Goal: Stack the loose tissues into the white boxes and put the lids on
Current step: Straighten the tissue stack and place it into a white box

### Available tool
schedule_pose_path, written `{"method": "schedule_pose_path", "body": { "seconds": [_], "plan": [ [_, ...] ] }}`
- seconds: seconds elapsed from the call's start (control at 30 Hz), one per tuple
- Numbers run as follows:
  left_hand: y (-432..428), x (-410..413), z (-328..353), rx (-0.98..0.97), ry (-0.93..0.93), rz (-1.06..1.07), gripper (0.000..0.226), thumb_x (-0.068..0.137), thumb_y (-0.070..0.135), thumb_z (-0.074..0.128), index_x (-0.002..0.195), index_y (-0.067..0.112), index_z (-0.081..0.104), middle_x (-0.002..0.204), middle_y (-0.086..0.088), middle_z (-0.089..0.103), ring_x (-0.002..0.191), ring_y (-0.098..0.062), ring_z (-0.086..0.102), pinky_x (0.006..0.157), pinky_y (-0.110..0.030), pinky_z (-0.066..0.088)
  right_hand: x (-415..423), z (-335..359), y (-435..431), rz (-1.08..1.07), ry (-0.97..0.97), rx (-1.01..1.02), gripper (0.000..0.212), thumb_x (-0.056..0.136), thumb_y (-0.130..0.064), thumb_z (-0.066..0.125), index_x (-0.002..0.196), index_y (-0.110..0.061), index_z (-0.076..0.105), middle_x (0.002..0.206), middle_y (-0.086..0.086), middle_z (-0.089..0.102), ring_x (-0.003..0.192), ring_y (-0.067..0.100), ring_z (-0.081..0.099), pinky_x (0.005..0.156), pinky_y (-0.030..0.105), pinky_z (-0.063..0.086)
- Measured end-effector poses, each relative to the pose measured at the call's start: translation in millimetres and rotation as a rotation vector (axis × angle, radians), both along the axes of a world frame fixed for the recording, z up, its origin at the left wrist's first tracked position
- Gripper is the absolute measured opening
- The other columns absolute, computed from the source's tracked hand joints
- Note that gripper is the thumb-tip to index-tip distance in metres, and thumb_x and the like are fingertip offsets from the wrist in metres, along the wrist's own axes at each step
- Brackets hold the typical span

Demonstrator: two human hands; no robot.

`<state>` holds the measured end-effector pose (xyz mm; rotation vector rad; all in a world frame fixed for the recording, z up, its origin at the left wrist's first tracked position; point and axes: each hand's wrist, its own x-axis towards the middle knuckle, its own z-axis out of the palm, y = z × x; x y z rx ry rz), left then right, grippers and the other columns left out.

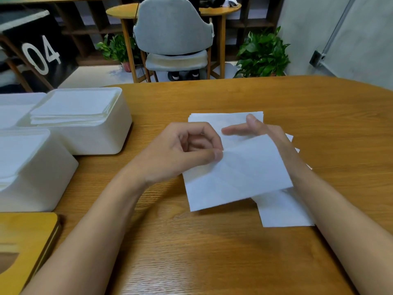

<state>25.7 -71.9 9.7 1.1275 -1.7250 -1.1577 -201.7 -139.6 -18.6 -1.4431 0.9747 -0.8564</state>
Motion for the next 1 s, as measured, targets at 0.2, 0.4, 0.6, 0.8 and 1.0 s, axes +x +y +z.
{"method": "schedule_pose_path", "body": {
  "seconds": [0.2, 0.4, 0.6, 0.8, 1.0],
  "plan": [
    [-3.5, -0.9, -7.0, -0.066, 0.003, 0.209, 0.007, 0.095, 0.011, 0.076, 0.092, 0.012, 0.070, 0.080, -0.011, 0.073, 0.072, -0.025, 0.054, 0.066, -0.032, 0.038, 0.2, 2.4, 8.1, 0.185, -0.265, 0.128, 0.097, 0.081, -0.082, 0.032, 0.094, 0.003, 0.077, 0.078, 0.019, 0.076, 0.072, 0.017, 0.074, 0.068, 0.020, 0.055],
    [-7.6, 3.1, -10.0, -0.032, -0.113, 0.258, 0.016, 0.092, 0.019, 0.081, 0.105, 0.021, 0.072, 0.088, -0.010, 0.075, 0.085, -0.033, 0.072, 0.068, -0.036, 0.050, -0.2, -6.2, 2.0, 0.097, -0.041, -0.072, 0.024, 0.097, -0.033, 0.072, 0.092, -0.011, 0.082, 0.097, 0.008, 0.080, 0.088, 0.020, 0.076, 0.077, 0.032, 0.055],
    [-9.3, 7.5, -7.6, 0.010, -0.157, 0.316, 0.014, 0.091, 0.034, 0.081, 0.103, 0.027, 0.077, 0.080, 0.003, 0.074, 0.079, -0.016, 0.073, 0.066, -0.030, 0.052, 1.7, -4.0, 3.3, 0.016, -0.011, -0.101, 0.017, 0.100, -0.024, 0.068, 0.096, -0.016, 0.082, 0.098, 0.006, 0.081, 0.088, 0.019, 0.076, 0.076, 0.031, 0.059],
    [-6.2, 6.6, -4.2, 0.050, -0.206, 0.364, 0.025, 0.095, 0.036, 0.076, 0.084, 0.013, 0.078, 0.081, -0.001, 0.077, 0.073, -0.017, 0.072, 0.064, -0.034, 0.052, 1.3, -3.6, 4.3, -0.013, -0.024, -0.121, 0.012, 0.100, -0.020, 0.068, 0.103, -0.019, 0.080, 0.100, 0.000, 0.081, 0.090, 0.014, 0.077, 0.075, 0.025, 0.058],
    [-9.5, 8.0, -10.4, 0.019, -0.277, 0.485, 0.024, 0.086, 0.053, 0.081, 0.089, 0.029, 0.076, 0.085, 0.001, 0.077, 0.080, -0.017, 0.073, 0.076, -0.050, 0.061, -0.9, -6.0, -1.8, -0.037, 0.063, -0.337, 0.064, 0.099, -0.006, 0.067, 0.149, -0.040, 0.045, 0.150, -0.029, 0.046, 0.139, 0.000, 0.046, 0.114, 0.033, 0.046]
  ]
}}
